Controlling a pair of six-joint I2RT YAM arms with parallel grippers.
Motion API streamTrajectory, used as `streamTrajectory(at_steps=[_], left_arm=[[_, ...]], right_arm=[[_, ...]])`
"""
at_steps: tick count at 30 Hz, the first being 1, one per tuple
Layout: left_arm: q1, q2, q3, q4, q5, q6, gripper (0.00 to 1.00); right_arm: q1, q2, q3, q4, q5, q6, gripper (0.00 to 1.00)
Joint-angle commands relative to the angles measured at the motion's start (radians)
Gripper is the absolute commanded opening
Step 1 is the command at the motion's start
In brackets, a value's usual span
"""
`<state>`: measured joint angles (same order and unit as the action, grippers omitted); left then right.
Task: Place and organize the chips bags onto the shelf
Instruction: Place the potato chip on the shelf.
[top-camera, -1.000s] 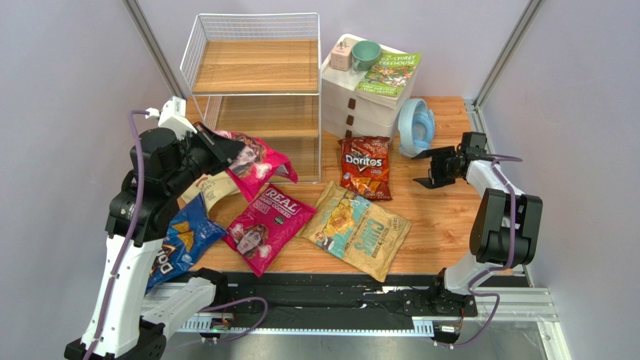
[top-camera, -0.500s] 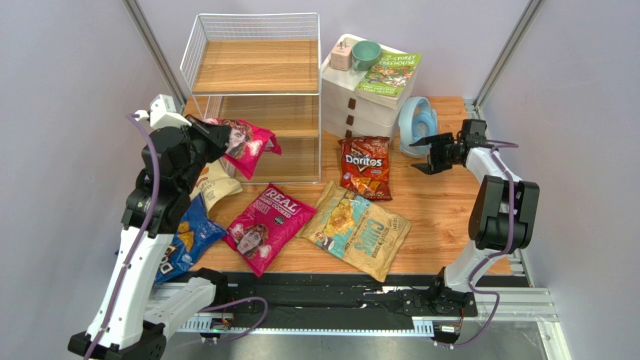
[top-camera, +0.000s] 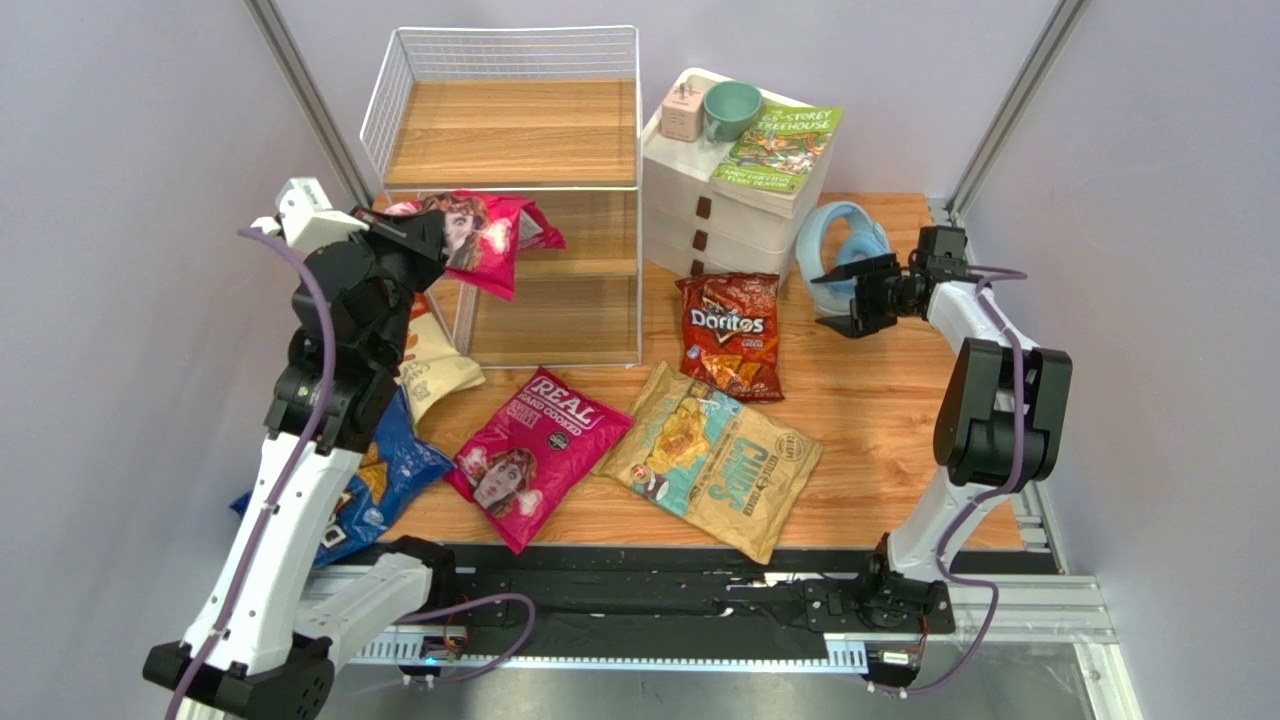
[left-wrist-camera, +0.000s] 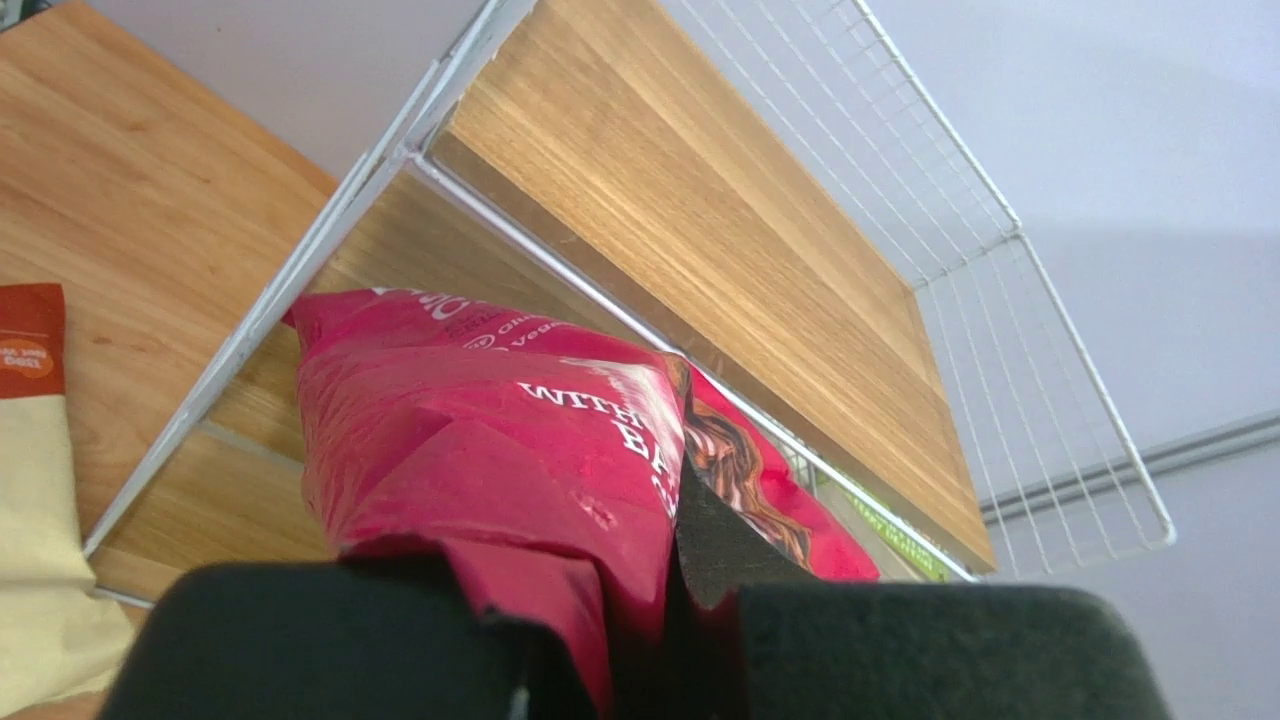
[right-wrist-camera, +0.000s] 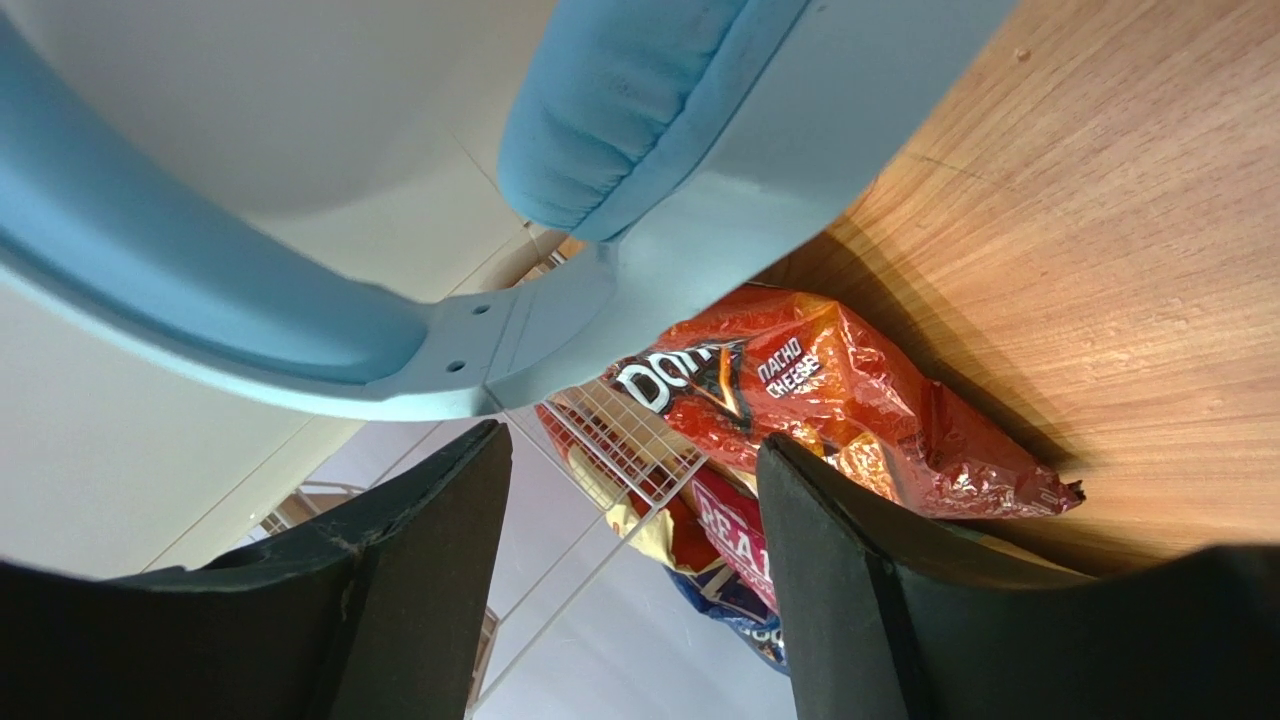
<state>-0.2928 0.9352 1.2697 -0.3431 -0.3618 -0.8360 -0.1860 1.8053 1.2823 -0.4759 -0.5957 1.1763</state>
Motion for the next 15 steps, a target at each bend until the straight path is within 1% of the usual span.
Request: streamTrajectory(at_steps=[1,2,3,7,9,12,15], left_arm=[[0.004,0.071,-0.088,0.182,-0.026,-0.060,0.00],[0.003,0.082,-0.110,0.232,-0.019,-0.081,0.00],[0.003,0.092,-0.130,0.249,-0.002,-0.093,0.00],[-0.009,0.114,-0.196,0.270,0.024,-0.129,0.00],[-0.029,0.096,-0.226,0.266,0.001,-0.149,0.00],[-0.052,0.028,-0.306,0.239,-0.028,-0.166,0.00],[-0.054,-0.013,-0.348,0.204,-0.066,-0.178,0.00]], right_arm=[[0.006,0.014,0.038,-0.017,-0.033,-0.030,0.66],[0.006,0.019,0.035,-0.001,-0.041,-0.033,0.66],[0.006,0.019,0.028,0.009,-0.056,-0.032,0.65],[0.006,0.012,0.017,0.017,-0.064,-0.024,0.65],[0.006,0.005,0.014,0.017,-0.070,-0.021,0.65],[0.008,-0.006,0.000,0.019,-0.073,-0.023,0.65],[0.013,-0.027,-0.024,0.039,-0.095,-0.020,0.70]])
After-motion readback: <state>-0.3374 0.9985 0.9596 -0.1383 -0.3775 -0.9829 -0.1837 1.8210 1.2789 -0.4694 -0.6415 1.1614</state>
